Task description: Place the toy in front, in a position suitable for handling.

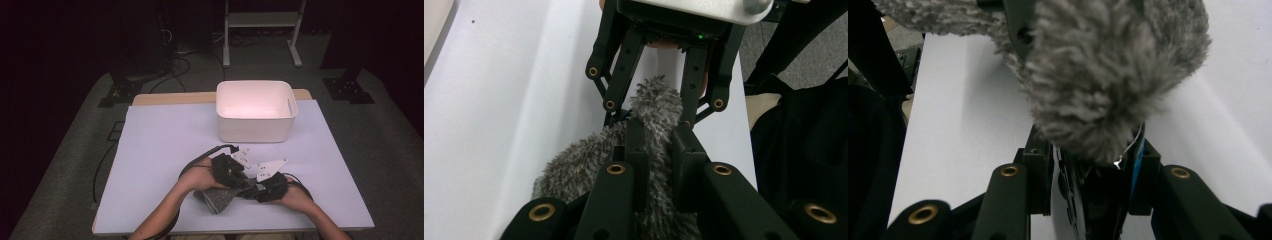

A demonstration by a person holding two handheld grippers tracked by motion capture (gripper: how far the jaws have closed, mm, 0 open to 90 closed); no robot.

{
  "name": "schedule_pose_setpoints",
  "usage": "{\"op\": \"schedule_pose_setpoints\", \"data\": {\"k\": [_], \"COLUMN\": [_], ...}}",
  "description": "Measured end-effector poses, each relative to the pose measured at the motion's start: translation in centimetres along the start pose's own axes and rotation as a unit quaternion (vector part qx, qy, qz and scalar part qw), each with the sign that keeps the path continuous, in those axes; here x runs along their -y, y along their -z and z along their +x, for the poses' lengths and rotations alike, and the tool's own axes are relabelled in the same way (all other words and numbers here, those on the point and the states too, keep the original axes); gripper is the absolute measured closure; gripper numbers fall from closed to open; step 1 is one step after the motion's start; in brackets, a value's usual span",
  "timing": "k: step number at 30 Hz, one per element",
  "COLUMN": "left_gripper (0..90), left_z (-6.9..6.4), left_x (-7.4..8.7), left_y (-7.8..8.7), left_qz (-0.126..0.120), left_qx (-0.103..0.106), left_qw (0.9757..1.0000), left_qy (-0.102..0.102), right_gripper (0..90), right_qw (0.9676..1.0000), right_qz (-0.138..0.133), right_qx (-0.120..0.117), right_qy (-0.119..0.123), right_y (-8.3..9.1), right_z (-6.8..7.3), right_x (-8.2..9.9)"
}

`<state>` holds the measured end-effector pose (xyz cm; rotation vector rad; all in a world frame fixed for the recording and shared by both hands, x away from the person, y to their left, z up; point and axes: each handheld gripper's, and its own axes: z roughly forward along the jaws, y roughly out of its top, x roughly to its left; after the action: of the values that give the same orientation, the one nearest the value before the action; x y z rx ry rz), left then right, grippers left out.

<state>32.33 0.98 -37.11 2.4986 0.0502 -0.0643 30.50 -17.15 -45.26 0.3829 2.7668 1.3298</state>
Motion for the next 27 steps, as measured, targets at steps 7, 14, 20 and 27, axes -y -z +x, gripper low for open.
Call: {"op": "schedule_pose_setpoints", "data": {"k": [7,14,20,27], "left_gripper": [80.3,80.2,78.9,79.0], "left_z": [0.1,0.2,0.3,0.2], "left_x": [2.4,6.6,9.6,10.9], "left_y": [2.2,5.1,6.7,5.4], "left_qz": [-0.007,-0.027,-0.061,-0.082], "left_qx": [-0.018,-0.038,-0.055,-0.045], "left_qw": [0.9995,0.9967,0.9916,0.9893], "left_qy": [0.023,0.066,0.1,0.113], "right_gripper": [63.0,63.2,57.7,51.7], "right_qw": [0.9999,0.9995,0.999,0.9971], "right_qz": [0.012,0.028,0.044,0.071], "right_qx": [0.002,0.004,-0.002,0.001], "right_qy": [0.003,0.011,0.008,0.028], "right_y": [0.1,0.2,0.6,0.8], "right_z": [0.0,0.1,-0.3,-0.1], "right_x": [-0.2,-0.5,-1.3,-3.7]}}
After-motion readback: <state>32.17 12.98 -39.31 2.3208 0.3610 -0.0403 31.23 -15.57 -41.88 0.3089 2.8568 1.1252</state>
